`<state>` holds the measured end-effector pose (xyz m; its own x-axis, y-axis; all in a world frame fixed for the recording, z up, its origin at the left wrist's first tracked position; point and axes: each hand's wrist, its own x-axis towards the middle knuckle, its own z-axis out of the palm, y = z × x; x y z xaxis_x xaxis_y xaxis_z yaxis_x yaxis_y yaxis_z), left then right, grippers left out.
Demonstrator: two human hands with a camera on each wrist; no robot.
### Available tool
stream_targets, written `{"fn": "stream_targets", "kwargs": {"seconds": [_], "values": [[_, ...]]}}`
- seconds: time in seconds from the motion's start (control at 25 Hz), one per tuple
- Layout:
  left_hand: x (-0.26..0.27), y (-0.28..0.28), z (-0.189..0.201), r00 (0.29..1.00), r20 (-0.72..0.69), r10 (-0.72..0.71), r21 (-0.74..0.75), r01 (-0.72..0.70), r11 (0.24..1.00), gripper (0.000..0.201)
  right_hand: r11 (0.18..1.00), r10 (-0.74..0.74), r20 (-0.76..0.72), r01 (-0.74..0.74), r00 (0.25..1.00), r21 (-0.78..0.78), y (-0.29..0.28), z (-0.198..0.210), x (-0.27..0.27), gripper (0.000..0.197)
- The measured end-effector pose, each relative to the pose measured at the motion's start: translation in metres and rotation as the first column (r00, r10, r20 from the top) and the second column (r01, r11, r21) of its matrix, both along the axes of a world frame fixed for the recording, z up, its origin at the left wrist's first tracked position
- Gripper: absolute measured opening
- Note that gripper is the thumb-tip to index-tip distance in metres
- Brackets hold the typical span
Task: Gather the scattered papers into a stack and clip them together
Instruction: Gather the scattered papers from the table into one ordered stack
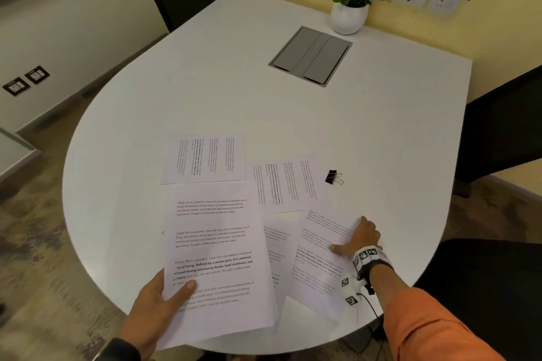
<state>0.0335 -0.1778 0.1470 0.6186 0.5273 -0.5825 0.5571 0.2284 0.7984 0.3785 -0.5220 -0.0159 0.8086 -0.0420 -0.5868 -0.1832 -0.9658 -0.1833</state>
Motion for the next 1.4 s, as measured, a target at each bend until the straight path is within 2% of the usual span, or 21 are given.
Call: {"fn": "stream_targets", "kwargs": {"seconds": [0.16, 0.28, 0.4, 0.52, 0.68, 0.76, 0.88, 0.96, 1.04, 1.08, 1.16, 1.2, 1.24, 1.4], "values": [[-0.002, -0.005, 0.0, 1.0, -0.001, 0.025, 0.007, -0.025, 1.0, 0.038, 0.99, 0.066, 0.01, -0.064, 0.998, -0.125, 0.004, -0.001, -0.003, 0.142], [0.001, -0.008, 0.003, 0.999, 0.018, 0.026, 0.018, -0.026, 0.999, 0.04, 0.991, 0.065, 0.007, -0.064, 0.998, -0.117, 0.004, -0.002, -0.004, 0.131], [0.006, -0.008, 0.007, 0.999, 0.043, 0.034, 0.01, -0.034, 0.999, 0.038, 0.998, -0.051, 0.007, 0.05, 0.999, 0.043, 0.004, -0.003, -0.015, 0.109], [0.01, -0.006, 0.01, 0.998, 0.061, 0.031, 0.006, -0.031, 0.999, 0.037, 0.934, -0.257, 0.044, 0.237, 0.965, 0.266, 0.001, 0.009, -0.032, 0.08], [0.014, 0.003, 0.009, 0.994, 0.1, 0.038, -0.028, -0.035, 0.999, 0.037, 0.883, -0.32, 0.194, 0.217, 0.927, 0.417, -0.012, 0.034, -0.049, 0.026], [0.014, 0.007, 0.008, 0.993, 0.113, 0.041, -0.031, -0.037, 0.999, 0.037, 0.862, -0.34, 0.234, 0.201, 0.911, 0.466, -0.021, 0.055, -0.053, 0.014], [0.013, 0.014, 0.006, 0.991, 0.128, 0.025, -0.014, -0.024, 1.0, 0.038, 0.855, -0.337, 0.341, 0.134, 0.878, 0.5, -0.034, 0.097, -0.058, 0.004], [0.012, 0.02, 0.007, 0.99, 0.136, 0.027, -0.03, -0.023, 0.999, 0.038, 0.878, -0.29, 0.459, 0.042, 0.84, 0.477, -0.044, 0.126, -0.058, 0.022], [0.012, 0.025, 0.01, 0.99, 0.142, 0.023, -0.036, -0.018, 0.999, 0.035, 0.881, -0.265, 0.57, -0.045, 0.778, 0.47, -0.05, 0.161, -0.057, 0.031], [0.012, 0.027, 0.011, 0.989, 0.145, 0.019, -0.039, -0.013, 0.999, 0.034, 0.874, -0.267, 0.609, -0.08, 0.747, 0.48, -0.051, 0.18, -0.055, 0.03], [0.011, 0.031, 0.012, 0.988, 0.152, 0.005, -0.043, 0.001, 0.999, 0.034, 0.836, -0.313, 0.614, -0.097, 0.725, 0.54, -0.053, 0.213, -0.048, 0.012], [0.011, 0.033, 0.012, 0.988, 0.157, -0.006, -0.041, 0.012, 0.999, 0.034, 0.805, -0.346, 0.578, -0.084, 0.739, 0.588, -0.052, 0.227, -0.046, 0.012], [0.011, 0.035, 0.012, 0.987, 0.16, -0.017, -0.04, 0.024, 0.999, 0.035, 0.761, -0.383, 0.518, -0.057, 0.765, 0.646, -0.051, 0.238, -0.043, 0.02], [0.014, 0.036, 0.015, 0.985, 0.163, -0.06, -0.038, 0.067, 0.997, 0.037, 0.447, -0.479, 0.204, 0.037, 0.854, 0.894, -0.012, 0.265, -0.049, 0.031]]}}
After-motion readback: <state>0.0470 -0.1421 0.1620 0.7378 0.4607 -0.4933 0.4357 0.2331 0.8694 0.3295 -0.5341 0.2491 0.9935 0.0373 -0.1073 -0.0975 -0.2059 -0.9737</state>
